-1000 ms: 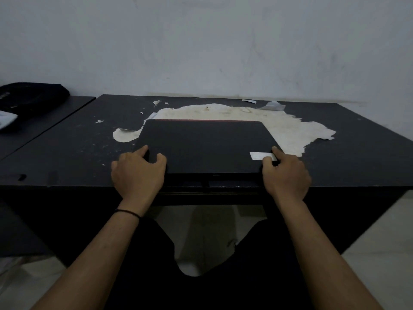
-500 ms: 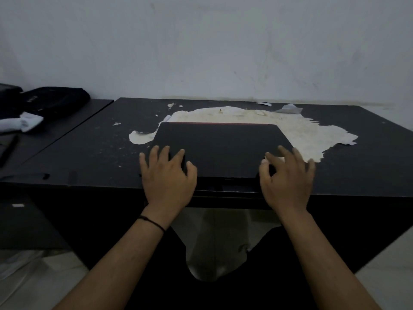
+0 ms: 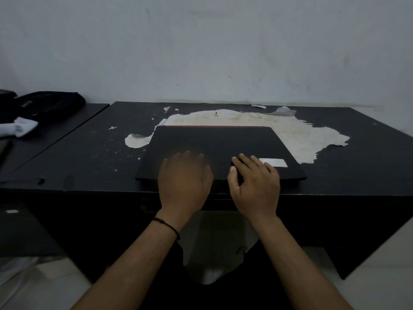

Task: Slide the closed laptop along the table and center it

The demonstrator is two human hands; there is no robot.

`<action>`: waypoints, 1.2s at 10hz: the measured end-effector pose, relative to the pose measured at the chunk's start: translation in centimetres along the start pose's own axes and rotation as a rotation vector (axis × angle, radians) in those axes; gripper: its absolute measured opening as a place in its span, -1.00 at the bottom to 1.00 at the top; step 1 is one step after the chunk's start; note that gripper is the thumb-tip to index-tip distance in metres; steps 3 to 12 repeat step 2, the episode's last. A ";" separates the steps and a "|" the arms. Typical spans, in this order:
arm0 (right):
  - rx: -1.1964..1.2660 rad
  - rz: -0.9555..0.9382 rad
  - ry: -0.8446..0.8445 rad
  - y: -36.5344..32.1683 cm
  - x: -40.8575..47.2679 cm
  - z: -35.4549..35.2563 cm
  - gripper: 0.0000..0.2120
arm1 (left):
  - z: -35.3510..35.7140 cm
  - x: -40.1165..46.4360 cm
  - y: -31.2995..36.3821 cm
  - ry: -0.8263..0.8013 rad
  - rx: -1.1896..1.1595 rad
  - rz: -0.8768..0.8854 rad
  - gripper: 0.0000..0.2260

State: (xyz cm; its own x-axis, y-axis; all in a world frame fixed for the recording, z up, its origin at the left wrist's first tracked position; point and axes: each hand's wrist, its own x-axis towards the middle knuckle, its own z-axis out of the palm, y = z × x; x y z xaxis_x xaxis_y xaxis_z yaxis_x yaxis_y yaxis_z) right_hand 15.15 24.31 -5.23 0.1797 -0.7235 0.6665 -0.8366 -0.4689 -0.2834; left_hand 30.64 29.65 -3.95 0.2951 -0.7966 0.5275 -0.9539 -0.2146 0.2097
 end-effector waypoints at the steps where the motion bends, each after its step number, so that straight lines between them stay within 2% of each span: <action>1: 0.216 0.114 -0.035 -0.3 1.0 -2.1 -0.67 | -0.9 1.9 0.5 -0.010 -0.062 -0.043 -0.50; 2: 0.527 0.202 0.040 -0.6 2.3 -4.7 -0.72 | -2.1 4.1 1.0 0.003 -0.093 -0.044 -0.50; 12: 0.527 0.202 0.040 -0.6 2.3 -4.7 -0.72 | -2.1 4.1 1.0 0.003 -0.093 -0.044 -0.50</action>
